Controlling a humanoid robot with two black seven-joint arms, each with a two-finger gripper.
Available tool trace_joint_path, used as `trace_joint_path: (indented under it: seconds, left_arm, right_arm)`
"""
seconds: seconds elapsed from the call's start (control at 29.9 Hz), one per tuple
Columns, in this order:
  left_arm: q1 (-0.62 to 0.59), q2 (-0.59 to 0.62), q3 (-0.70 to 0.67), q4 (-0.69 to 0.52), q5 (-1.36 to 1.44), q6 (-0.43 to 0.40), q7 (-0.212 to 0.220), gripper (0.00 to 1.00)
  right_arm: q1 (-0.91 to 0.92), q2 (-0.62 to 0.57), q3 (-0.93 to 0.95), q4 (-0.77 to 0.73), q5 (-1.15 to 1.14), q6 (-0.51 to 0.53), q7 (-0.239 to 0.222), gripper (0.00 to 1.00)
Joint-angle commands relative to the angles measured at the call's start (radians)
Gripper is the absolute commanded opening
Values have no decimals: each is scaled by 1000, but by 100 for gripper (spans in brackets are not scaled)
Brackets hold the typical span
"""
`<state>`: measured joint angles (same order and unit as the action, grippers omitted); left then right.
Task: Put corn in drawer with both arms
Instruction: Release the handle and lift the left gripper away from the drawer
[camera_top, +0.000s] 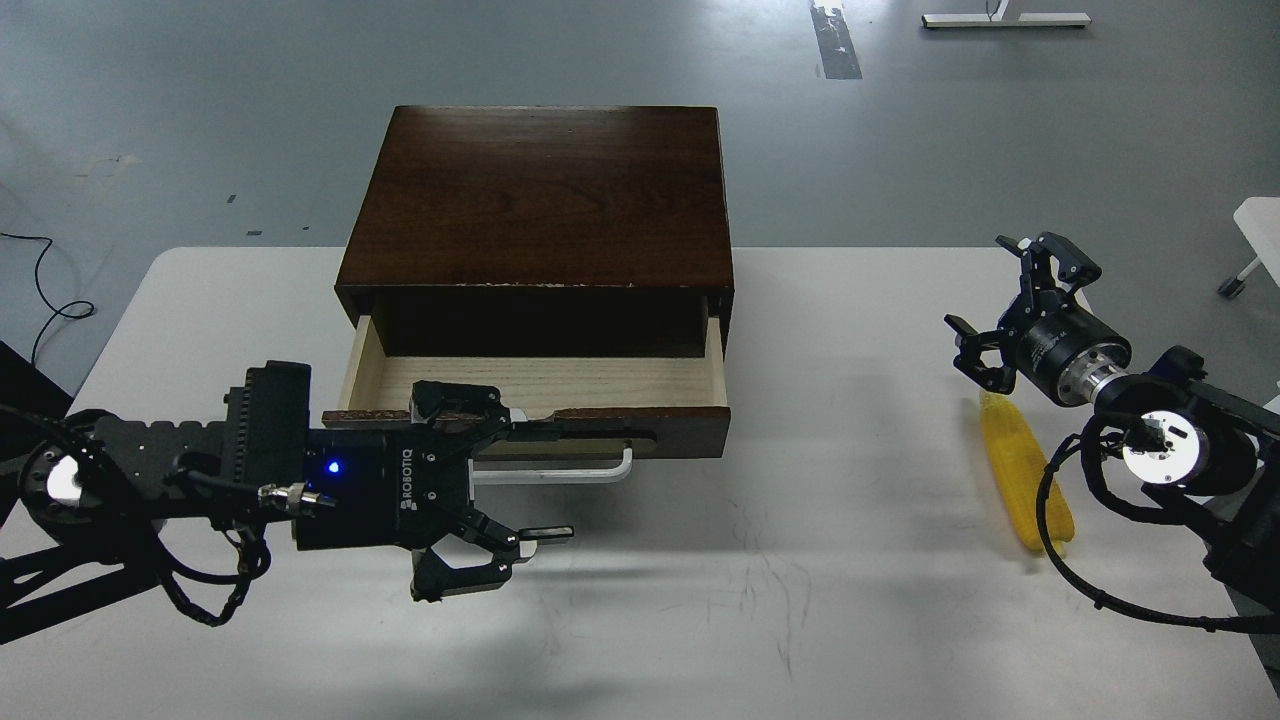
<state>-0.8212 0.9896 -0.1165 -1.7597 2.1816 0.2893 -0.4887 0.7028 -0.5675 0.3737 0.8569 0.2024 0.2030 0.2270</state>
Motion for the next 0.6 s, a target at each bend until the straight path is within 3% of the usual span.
trace_joint_path:
  seconds: [0.0, 0.17, 0.37, 0.47, 0.57]
  left_arm:
    - [-15, 17, -34, 0, 0, 31, 0, 97]
    - [-85, 29, -83, 11, 0, 13, 0, 97]
    - [-162, 17, -133, 69, -675, -90, 0, 98]
    - [-162, -11, -173, 179, -1089, -99, 0, 98]
    - [-164, -52, -175, 309, -1325, -105, 0, 98]
  right_arm:
    - [1, 0, -2, 1, 0, 1, 0, 100]
    - [3, -2, -9, 2, 0, 3, 0, 100]
    - [12, -9, -15, 14, -64, 6, 0, 100]
    - [18, -20, -13, 21, -130, 7, 2, 100]
    - [29, -43, -13, 36, -150, 9, 2, 100]
